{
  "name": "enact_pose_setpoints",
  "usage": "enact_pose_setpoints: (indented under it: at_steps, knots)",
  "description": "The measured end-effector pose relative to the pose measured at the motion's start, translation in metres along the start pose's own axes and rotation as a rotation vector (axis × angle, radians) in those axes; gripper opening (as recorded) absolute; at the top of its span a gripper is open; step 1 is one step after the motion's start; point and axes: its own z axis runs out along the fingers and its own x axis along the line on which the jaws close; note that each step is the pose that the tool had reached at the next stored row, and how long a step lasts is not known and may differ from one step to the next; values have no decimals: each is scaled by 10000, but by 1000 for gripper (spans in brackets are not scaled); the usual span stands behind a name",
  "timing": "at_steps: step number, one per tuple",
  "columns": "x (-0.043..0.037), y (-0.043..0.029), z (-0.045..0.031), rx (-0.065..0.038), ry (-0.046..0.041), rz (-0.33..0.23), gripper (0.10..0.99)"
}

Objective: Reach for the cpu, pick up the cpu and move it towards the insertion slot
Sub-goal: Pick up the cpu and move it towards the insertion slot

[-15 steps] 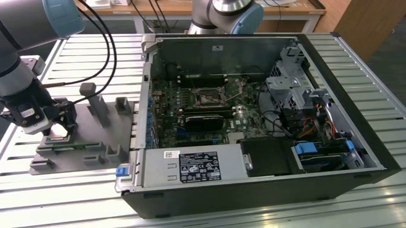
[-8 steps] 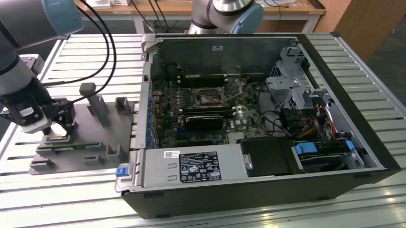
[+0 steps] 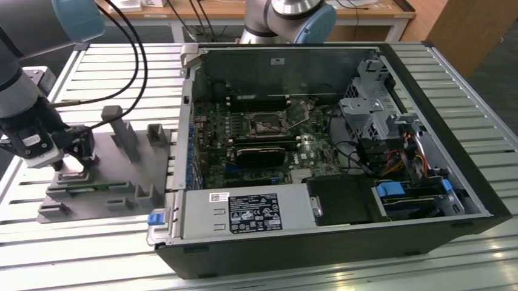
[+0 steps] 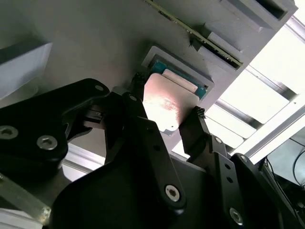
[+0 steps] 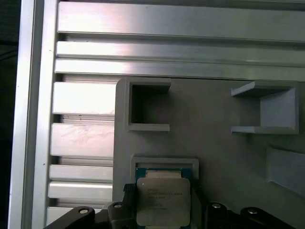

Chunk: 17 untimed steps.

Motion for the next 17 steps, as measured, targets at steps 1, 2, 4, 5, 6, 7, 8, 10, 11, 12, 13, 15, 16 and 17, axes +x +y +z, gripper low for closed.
enact_pose_setpoints:
  at_steps: [1,2,4,5,6,7,8,10,11,12,13,15,16,17]
  knots:
    - [0,1,-14,-2,-2,0,541]
    - [0,1,-25,-4,-1,1,541]
    - [-1,0,-37,-14,-2,1,541]
    - [-1,0,-47,-13,-2,0,541]
    - [-1,1,-58,-14,-2,0,541]
    - [-1,1,-66,-15,-3,0,541]
    - [-1,2,-68,-16,-4,0,541]
    - [-1,1,-73,-14,-2,0,541]
    - [-1,1,-84,-13,0,0,541]
    - [0,2,-94,-14,0,0,541]
    - [0,2,-102,-15,-2,-1,541]
    - [0,3,-116,-14,-2,0,541]
    - [1,4,-121,-15,-3,0,541]
    - [1,4,-128,-15,-2,0,541]
